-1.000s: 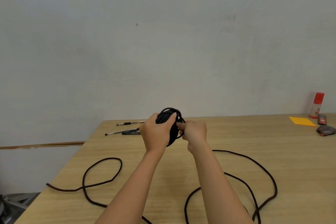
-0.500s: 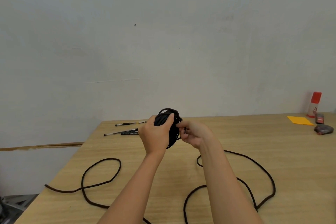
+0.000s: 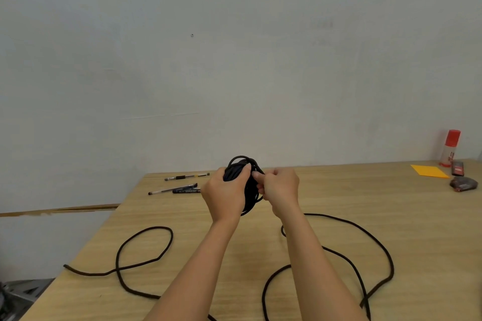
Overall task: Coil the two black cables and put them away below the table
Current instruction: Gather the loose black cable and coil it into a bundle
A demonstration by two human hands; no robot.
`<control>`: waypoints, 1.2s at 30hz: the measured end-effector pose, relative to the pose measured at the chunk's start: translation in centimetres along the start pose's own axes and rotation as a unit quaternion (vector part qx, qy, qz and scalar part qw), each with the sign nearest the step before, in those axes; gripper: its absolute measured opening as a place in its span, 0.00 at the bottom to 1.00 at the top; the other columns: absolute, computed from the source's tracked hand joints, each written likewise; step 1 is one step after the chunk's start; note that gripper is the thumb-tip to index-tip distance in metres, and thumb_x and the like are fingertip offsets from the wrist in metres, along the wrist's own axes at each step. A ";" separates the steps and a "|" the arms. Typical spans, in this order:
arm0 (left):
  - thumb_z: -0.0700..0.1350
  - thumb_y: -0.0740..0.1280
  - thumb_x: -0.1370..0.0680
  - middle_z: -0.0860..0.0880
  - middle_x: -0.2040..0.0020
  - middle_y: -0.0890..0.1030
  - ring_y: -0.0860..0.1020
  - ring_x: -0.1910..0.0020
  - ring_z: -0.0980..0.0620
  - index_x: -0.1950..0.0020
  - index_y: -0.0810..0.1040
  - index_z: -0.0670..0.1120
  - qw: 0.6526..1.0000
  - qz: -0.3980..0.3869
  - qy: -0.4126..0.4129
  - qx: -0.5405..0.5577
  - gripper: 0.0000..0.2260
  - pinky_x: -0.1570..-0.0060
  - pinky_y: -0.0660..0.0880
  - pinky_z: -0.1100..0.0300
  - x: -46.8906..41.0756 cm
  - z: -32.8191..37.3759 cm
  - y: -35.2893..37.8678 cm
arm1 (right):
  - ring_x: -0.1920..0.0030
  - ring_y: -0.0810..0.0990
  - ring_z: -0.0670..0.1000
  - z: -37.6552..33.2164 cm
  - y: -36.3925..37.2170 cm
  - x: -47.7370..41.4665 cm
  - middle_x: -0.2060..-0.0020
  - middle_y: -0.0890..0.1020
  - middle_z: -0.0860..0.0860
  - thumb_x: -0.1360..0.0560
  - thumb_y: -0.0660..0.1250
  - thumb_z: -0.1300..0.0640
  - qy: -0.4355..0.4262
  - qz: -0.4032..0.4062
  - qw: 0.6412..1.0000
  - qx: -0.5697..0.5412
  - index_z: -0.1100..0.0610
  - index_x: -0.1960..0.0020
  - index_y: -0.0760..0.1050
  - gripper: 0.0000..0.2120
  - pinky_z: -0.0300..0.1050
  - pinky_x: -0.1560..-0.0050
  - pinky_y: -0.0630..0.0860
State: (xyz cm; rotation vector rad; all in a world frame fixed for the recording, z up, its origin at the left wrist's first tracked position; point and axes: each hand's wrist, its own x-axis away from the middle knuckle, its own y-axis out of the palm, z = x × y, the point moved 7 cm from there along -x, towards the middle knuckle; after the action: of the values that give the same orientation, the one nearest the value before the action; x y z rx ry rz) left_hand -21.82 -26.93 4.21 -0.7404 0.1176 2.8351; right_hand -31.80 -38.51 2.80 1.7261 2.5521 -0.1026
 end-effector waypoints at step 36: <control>0.48 0.77 0.33 0.45 0.70 0.80 0.76 0.70 0.54 0.65 0.82 0.41 0.994 -0.108 0.011 0.012 0.11 0.67 0.71 0.63 -0.2 -1.4 -0.9 | 0.74 0.76 0.49 0.9 0.2 -1.1 0.74 0.78 0.55 0.23 0.61 0.67 0.180 -0.004 0.980 -0.081 0.63 0.61 0.72 0.08 0.40 0.70 0.69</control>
State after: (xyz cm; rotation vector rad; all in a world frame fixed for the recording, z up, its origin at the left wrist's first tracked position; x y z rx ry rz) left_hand -20.83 -26.27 3.10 -0.7326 0.0716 2.6173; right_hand -31.22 -39.59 2.00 1.8111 2.7108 0.4455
